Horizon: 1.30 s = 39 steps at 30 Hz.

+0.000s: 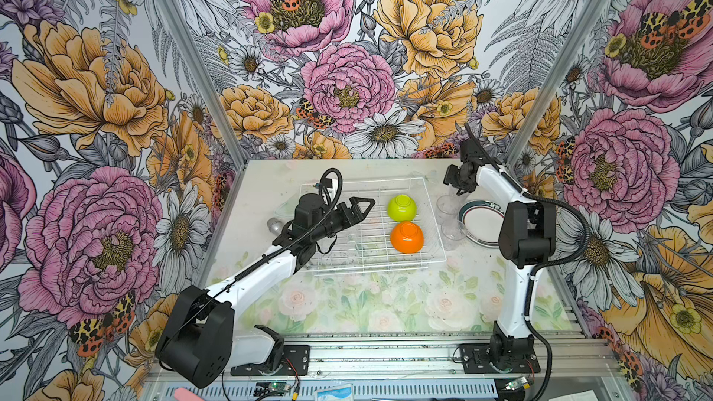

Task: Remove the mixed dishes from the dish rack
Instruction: 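Raise the right gripper away while the left gripper moves toward the orange bowl, then lower the left gripper down to the orange bowl's rim in the rack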

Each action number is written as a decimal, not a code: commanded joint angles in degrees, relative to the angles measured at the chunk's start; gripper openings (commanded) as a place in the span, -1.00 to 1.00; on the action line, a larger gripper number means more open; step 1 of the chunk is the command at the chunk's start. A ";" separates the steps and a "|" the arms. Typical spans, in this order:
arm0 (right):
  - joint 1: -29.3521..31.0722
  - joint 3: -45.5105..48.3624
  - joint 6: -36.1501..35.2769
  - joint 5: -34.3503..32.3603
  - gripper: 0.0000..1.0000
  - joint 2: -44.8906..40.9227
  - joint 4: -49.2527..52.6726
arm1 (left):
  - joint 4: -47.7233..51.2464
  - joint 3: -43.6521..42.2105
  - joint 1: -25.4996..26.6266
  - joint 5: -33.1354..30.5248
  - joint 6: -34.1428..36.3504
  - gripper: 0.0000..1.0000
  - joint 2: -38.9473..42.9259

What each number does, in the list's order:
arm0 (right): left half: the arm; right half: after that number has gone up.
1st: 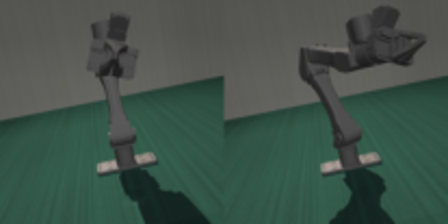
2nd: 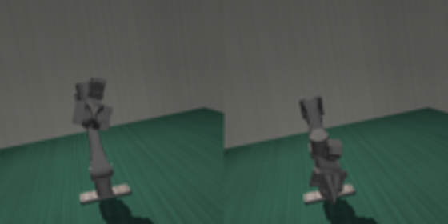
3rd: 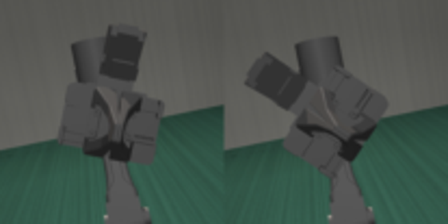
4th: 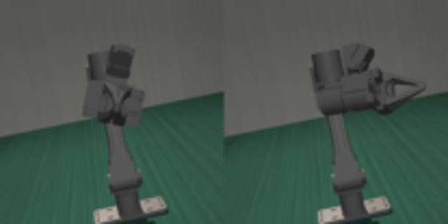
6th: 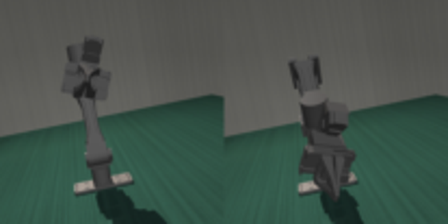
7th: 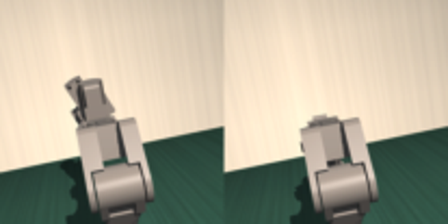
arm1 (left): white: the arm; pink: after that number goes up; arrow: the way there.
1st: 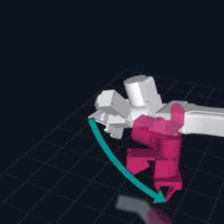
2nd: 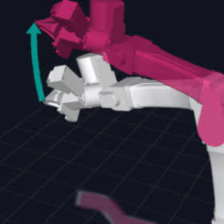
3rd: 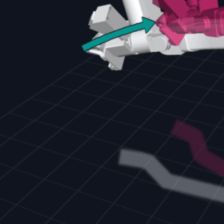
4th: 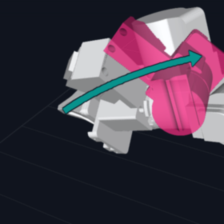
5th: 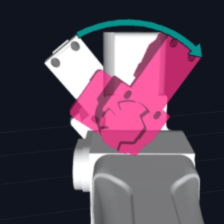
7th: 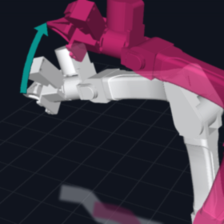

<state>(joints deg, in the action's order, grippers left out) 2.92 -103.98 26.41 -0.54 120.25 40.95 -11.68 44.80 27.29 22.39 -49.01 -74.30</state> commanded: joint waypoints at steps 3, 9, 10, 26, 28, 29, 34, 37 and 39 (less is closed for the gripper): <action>0.05 4.98 -0.05 -0.50 0.34 -13.34 -0.26 | 6.97 3.64 1.32 -3.13 1.95 0.97 1.91; 0.28 19.48 1.31 2.06 0.48 -28.79 -5.09 | 13.23 2.88 3.93 -8.09 2.36 0.97 4.64; 0.31 22.35 1.45 3.55 0.52 -31.12 -6.57 | 13.54 2.66 4.08 -8.24 2.27 0.97 4.69; 3.01 50.39 4.15 21.19 0.67 -56.87 -19.49 | 14.64 6.47 10.56 -13.05 1.03 0.97 -5.34; 3.21 52.77 5.09 22.11 0.68 -59.18 -20.11 | 14.59 7.14 11.36 -13.71 1.36 0.97 -6.15; 3.39 53.85 5.39 23.07 0.67 -60.19 -20.61 | 14.63 7.31 11.76 -14.31 1.68 0.97 -6.50; 3.75 57.55 7.89 24.99 0.67 -63.76 -21.52 | 13.91 6.67 12.94 -15.93 2.08 0.97 -7.73; 3.98 59.39 9.39 25.50 0.68 -64.47 -22.72 | 13.02 6.63 13.00 -15.35 2.40 0.97 -8.40; 4.27 60.18 10.46 25.41 0.67 -64.61 -23.15 | 11.92 6.84 13.04 -14.48 3.03 0.97 -8.83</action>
<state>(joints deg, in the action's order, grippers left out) 6.63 -44.71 34.52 23.75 56.66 20.32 2.70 50.96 40.01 8.49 -47.66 -82.21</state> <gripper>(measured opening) 0.836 0.986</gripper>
